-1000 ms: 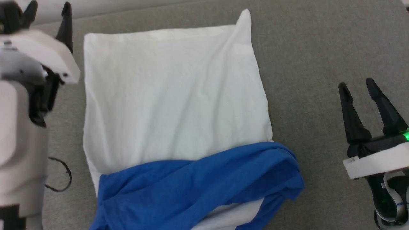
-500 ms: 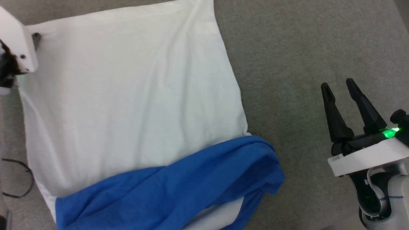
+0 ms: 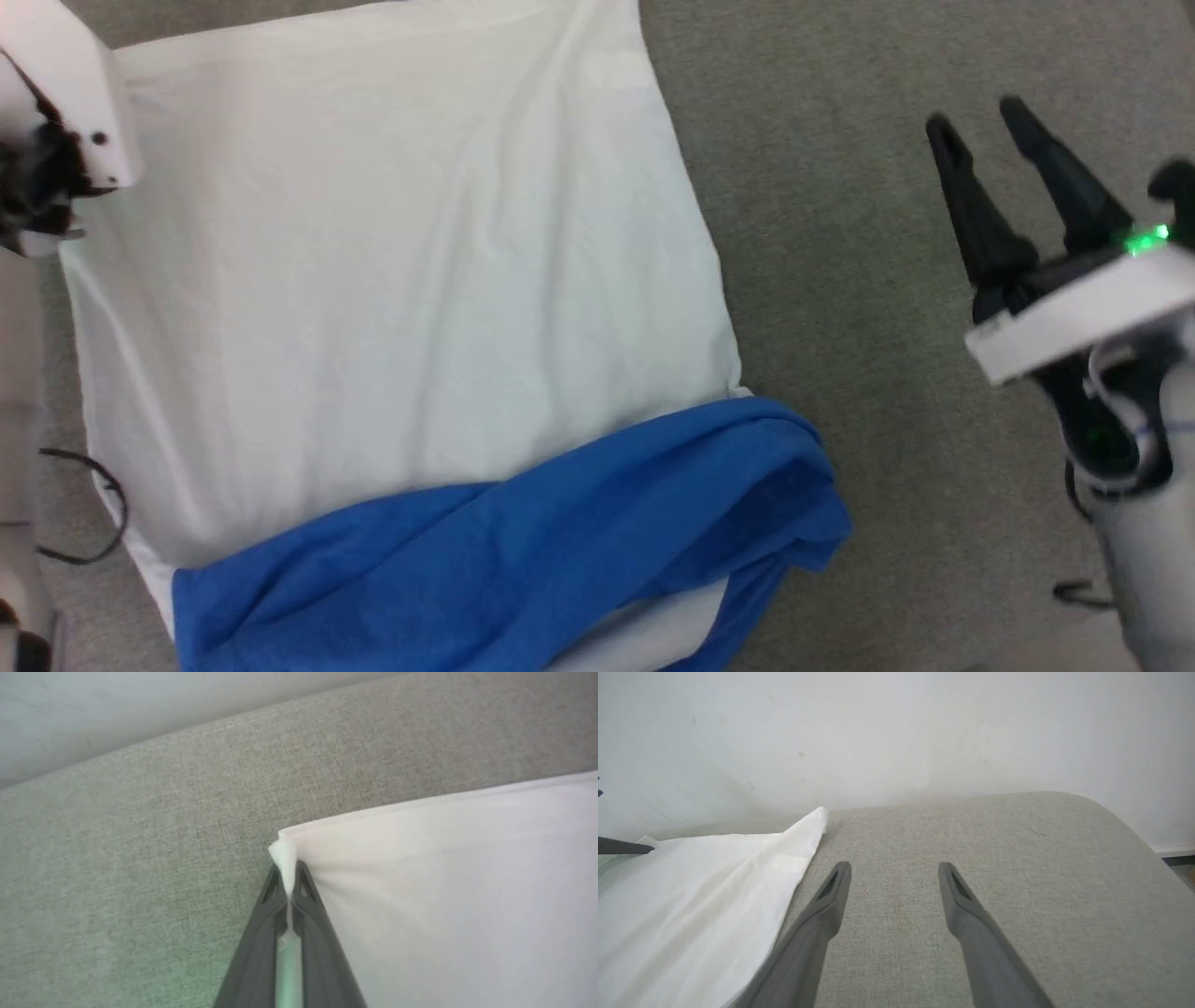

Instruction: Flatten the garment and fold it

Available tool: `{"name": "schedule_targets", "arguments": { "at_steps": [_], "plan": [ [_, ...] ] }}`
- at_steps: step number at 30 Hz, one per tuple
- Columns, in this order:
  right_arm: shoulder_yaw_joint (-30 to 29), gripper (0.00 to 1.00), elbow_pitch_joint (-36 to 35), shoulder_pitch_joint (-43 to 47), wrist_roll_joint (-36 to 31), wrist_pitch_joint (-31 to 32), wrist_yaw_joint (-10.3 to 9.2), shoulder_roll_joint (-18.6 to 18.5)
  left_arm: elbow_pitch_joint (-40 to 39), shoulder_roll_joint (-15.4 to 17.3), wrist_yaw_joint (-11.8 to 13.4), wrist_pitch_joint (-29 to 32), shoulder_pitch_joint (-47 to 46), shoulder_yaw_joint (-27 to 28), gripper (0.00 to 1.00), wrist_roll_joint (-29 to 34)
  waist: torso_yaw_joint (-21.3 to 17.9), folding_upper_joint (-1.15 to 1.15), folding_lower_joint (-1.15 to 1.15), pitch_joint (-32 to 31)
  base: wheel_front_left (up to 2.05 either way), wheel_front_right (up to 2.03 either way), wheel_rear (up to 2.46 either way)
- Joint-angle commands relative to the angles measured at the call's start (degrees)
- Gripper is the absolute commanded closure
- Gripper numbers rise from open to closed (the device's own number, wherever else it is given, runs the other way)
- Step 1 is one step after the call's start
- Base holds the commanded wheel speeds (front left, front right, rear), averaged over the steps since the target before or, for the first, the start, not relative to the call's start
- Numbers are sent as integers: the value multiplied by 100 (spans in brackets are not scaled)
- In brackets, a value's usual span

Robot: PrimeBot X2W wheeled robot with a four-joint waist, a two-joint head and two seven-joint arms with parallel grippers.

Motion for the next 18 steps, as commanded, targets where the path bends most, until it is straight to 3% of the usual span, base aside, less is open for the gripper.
{"name": "schedule_targets", "arguments": {
  "at_steps": [1, 7, 12, 18],
  "plan": [
    [91, 0, 230, -388, 187, 139, -4, -71, 133, -85, 162, -253, 436, -44, 100, 106, 211, 0, -1, -65, 0, 0, 0],
    [440, 0, 1762, -1944, 949, 767, -4, -272, -155, -583, 342, -1538, 271, 2, 100, 82, 805, 0, -1, 19, 0, 0, 0],
    [880, 0, 2812, -3036, 1263, 1101, -4, -384, -306, -950, 261, -2294, -8, -92, 100, 55, 1296, 0, -1, 225, 0, 0, 0],
    [1602, 0, 3657, -3938, 1542, 1691, -4, -510, -382, -1226, 81, -2766, -210, -275, 100, 39, 1672, 0, -1, 431, 0, 0, 0]
  ]
}}
